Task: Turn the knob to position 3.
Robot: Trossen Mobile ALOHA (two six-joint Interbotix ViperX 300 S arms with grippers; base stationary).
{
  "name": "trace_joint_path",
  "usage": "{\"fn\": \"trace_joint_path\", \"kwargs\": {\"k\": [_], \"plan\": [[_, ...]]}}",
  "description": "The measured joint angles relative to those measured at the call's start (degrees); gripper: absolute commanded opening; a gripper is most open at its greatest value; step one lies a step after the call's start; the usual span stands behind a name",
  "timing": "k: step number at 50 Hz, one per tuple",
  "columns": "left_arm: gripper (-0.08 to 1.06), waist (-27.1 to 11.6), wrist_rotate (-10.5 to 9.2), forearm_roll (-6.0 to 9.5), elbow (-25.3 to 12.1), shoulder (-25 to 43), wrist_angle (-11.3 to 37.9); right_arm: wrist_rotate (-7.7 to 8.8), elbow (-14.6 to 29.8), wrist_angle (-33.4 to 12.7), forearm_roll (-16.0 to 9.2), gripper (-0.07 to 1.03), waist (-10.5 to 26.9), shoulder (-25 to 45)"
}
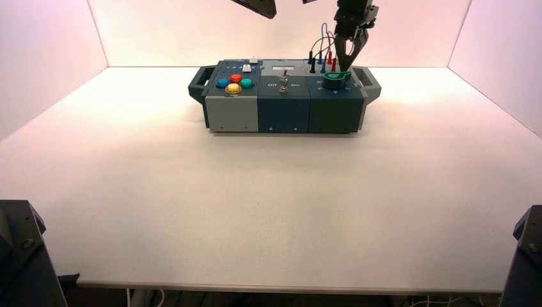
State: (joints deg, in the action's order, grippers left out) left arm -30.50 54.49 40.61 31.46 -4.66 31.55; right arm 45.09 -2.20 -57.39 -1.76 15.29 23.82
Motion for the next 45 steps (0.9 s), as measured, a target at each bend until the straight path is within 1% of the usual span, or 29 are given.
{"fn": "trace_joint_path", "kwargs": {"k": [11,16,21,26,40,45], "plan": [[-0.03,0.0,0.0,0.09,0.0,-0.09,0.0,-0.09,-0.88,-1.32,0.09,-0.02,-0.79,-0.88],[-0.03,0.0,0.09,0.0,0.0,-0.26,0.0,-0.09,-1.49,-0.97,0.09,-0.02,-0.79,-0.88],[-0.03,0.0,0.09,0.09,0.0,-0.44,0.0,-0.09,-2.29,1.67,0.09,-0.02,-0.79,-1.14],[-0.03,0.0,0.0,0.09,0.09,-0.62,0.0,0.0,-2.64,3.25,0.0,-0.02,-0.88,-1.23],[-0.03,0.0,0.09,0.09,0.09,-0.7,0.0,0.0,-2.64,4.22,-0.26,-0.02,-0.88,-1.23],[-0.03,0.09,0.18,0.09,0.18,-0.7,0.0,-0.09,-2.64,5.45,-0.26,-0.02,-0.79,-1.23]]}}
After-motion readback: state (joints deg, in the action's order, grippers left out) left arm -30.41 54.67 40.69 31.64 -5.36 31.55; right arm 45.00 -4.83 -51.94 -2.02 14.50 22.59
